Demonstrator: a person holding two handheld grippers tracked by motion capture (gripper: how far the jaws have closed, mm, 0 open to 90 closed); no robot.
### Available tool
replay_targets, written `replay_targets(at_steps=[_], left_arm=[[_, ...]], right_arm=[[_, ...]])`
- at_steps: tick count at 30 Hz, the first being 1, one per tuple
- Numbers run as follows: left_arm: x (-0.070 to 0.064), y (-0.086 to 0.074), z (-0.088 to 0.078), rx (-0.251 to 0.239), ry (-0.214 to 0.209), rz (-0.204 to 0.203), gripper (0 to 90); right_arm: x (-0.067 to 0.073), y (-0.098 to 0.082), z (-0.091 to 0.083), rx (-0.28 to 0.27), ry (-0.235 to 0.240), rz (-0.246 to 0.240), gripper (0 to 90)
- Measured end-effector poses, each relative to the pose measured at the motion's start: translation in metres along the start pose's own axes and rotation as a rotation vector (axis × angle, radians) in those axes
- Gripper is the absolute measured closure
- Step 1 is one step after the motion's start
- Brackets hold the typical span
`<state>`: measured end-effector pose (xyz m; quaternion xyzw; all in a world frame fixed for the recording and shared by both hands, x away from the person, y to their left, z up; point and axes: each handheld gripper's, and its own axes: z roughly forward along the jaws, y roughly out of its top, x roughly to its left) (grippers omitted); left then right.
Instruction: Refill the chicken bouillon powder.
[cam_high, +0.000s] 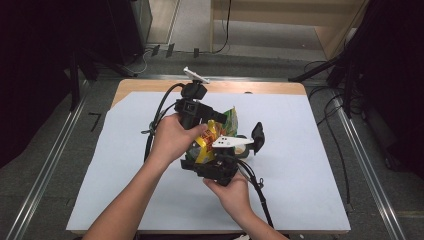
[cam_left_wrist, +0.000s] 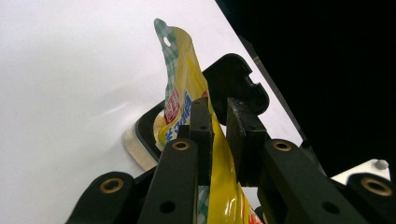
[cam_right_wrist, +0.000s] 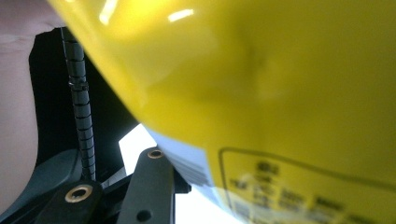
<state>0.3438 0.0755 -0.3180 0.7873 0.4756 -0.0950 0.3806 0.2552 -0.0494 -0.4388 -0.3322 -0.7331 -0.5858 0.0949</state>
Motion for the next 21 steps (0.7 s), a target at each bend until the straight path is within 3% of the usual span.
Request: replay_targets(at_steps=[12,16,21], left_arm=[[0.0036,-0.0012,-0.0026,-0.008,0.005,-0.005,81.2],[0.0065,0.0006,-0.0003,0.002,-0.011,-0.016,81.4],[0.0054,0.0008,-0.0002,0.007,-0.008,-0.008,81.5]], right_arm=[[-0.0008,0.0024,0.0026,0.025,0.023,-0.001,70.2],[0.0004,0.0014,0.0014,0.020,-0.007,-0.012,70.8],[0.0001,-0.0001,0.0010,0.012,-0.005,-0.009,70.9]])
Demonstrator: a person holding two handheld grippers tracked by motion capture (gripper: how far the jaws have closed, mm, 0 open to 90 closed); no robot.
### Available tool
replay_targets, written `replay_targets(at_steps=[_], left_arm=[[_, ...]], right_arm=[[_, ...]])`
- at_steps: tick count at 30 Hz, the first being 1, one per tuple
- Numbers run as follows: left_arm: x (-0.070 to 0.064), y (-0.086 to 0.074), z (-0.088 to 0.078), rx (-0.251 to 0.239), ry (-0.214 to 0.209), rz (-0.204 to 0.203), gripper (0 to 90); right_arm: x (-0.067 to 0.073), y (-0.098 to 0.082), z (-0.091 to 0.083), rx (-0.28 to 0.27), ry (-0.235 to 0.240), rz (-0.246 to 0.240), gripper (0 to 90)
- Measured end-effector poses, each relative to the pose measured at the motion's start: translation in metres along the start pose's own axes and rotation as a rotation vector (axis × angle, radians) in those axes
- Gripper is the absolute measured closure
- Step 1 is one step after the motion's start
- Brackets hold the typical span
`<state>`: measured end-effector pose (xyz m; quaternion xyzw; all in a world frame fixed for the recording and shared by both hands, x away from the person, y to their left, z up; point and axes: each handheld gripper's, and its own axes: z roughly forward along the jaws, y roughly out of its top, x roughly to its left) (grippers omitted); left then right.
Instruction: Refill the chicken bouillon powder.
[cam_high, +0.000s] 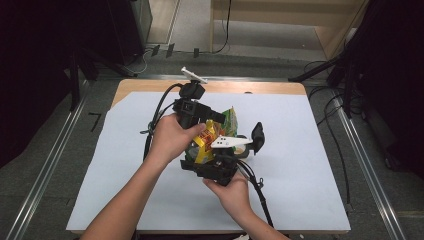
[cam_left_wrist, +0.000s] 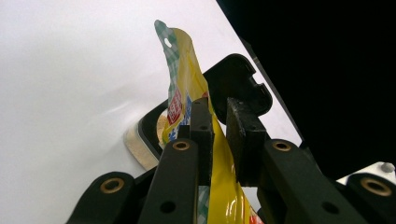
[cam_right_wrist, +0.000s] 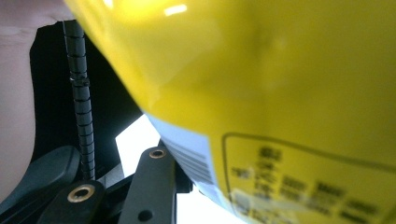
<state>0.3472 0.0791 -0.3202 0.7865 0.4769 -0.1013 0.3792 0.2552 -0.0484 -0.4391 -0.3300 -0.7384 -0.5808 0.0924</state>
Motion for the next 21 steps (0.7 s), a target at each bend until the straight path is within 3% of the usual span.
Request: replay_targets(at_steps=[21], left_arm=[[-0.0027,-0.0006,0.0012,0.003,-0.001,0.004,81.5]], right_arm=[[-0.0007,-0.0024,0.0004,-0.001,-0.007,-0.011,71.5]])
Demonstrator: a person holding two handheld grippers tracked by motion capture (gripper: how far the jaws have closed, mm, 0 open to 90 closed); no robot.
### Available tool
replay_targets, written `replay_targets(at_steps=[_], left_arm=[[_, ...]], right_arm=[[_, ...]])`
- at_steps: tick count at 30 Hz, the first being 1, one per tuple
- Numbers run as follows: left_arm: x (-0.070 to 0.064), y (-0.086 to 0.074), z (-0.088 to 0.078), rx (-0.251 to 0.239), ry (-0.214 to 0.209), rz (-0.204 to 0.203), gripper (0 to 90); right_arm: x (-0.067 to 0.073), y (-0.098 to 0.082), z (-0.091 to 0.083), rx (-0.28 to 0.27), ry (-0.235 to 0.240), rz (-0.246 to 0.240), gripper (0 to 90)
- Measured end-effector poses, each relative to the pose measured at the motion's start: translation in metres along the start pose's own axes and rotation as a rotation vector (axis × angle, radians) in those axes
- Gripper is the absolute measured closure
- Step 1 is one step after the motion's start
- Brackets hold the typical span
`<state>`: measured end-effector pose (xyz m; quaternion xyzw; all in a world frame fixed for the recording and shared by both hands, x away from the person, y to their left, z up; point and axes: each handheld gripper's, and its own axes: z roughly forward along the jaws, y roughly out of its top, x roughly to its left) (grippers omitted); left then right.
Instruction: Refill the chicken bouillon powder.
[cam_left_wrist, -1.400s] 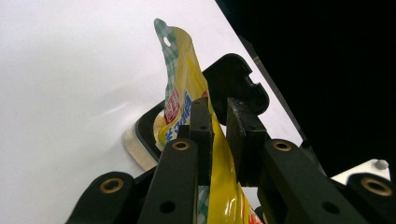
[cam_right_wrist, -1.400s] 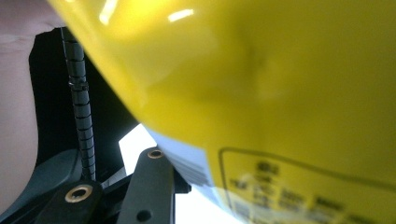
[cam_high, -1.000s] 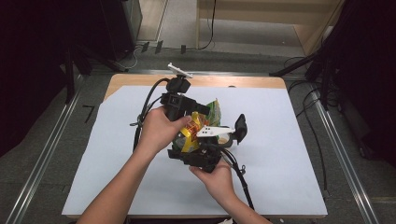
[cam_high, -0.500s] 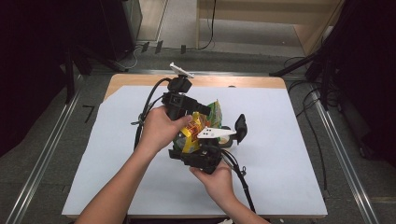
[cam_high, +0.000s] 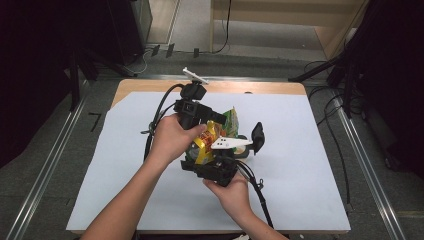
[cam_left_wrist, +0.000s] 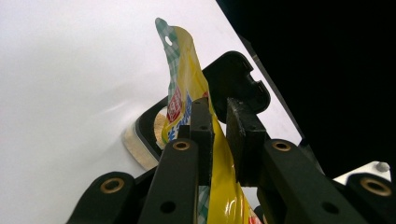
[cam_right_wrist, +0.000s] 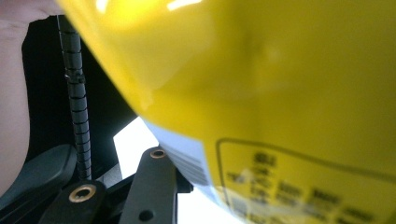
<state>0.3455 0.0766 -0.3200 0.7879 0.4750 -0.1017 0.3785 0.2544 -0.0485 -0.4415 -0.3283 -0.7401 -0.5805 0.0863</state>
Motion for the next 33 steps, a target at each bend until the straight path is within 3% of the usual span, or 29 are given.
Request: replay_targets(at_steps=[8,15,20,26,33], left_arm=[[-0.0012,0.0004,0.0006,0.002,-0.005,0.001,81.4],[-0.0039,-0.0001,0.0011,-0.002,0.023,0.033,80.8],[-0.0038,-0.0009,0.0017,-0.002,0.021,0.055,78.3],[-0.0036,-0.0017,0.0063,0.023,0.044,0.082,78.4],[-0.0020,-0.0009,0.0066,0.022,0.027,0.077,79.4]], right_arm=[[-0.0001,0.0003,-0.0005,-0.004,0.001,0.003,71.4],[-0.0001,0.0012,-0.0012,-0.002,0.002,0.007,71.5],[0.0003,0.0011,-0.0011,0.004,0.001,0.012,71.7],[0.0040,0.0010,0.0003,0.010,0.019,-0.001,71.7],[0.0037,0.0003,0.0003,0.012,0.015,0.002,71.8]])
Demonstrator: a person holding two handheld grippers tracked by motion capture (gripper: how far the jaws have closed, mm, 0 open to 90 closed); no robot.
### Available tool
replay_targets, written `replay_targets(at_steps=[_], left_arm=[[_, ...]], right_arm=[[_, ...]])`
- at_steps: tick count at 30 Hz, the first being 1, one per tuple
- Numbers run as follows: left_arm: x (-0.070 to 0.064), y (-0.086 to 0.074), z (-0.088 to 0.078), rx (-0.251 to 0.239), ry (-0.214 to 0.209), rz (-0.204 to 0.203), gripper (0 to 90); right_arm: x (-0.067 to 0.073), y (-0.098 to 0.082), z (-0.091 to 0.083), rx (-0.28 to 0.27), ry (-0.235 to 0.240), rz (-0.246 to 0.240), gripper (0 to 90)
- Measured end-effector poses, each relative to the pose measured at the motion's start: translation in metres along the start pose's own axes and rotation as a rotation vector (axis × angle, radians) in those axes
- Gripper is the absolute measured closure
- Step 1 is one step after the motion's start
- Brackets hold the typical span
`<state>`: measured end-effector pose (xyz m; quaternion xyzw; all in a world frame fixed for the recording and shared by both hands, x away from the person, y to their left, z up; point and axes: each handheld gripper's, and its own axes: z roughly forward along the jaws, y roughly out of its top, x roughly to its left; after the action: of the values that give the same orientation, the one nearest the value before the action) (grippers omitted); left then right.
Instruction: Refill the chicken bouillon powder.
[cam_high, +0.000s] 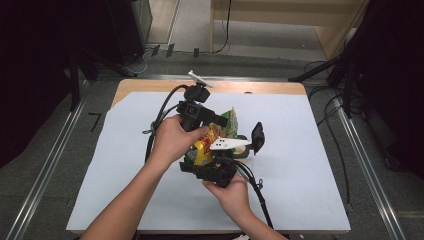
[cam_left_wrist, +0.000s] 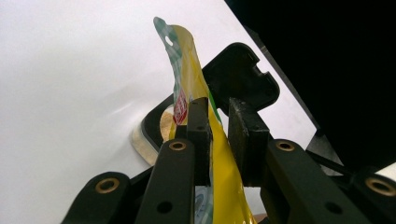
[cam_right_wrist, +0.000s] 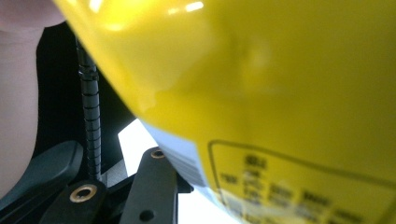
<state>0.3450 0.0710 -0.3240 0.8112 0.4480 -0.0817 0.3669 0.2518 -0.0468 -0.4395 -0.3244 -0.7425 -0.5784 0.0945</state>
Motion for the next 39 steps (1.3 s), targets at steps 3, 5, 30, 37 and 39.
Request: replay_targets(at_steps=[3,5,30,37,39], left_arm=[[0.0015,0.0012,0.0007,0.004,-0.006,-0.012,79.8],[0.0014,0.0023,0.0008,0.008,-0.004,-0.020,79.9],[0.0054,0.0020,0.0012,0.022,0.004,-0.033,82.5],[0.0066,0.0004,0.0006,0.016,-0.002,-0.036,82.7],[0.0075,-0.0024,-0.0004,0.006,-0.012,-0.032,82.6]], right_arm=[[-0.0010,0.0000,-0.0001,-0.004,0.006,0.006,71.7],[-0.0025,-0.0002,-0.0003,-0.006,0.029,0.017,71.9],[-0.0013,-0.0065,0.0023,-0.002,-0.004,-0.011,72.2],[-0.0010,-0.0076,0.0035,0.005,-0.006,-0.013,72.2],[-0.0006,-0.0078,0.0036,0.008,-0.011,-0.024,72.0]])
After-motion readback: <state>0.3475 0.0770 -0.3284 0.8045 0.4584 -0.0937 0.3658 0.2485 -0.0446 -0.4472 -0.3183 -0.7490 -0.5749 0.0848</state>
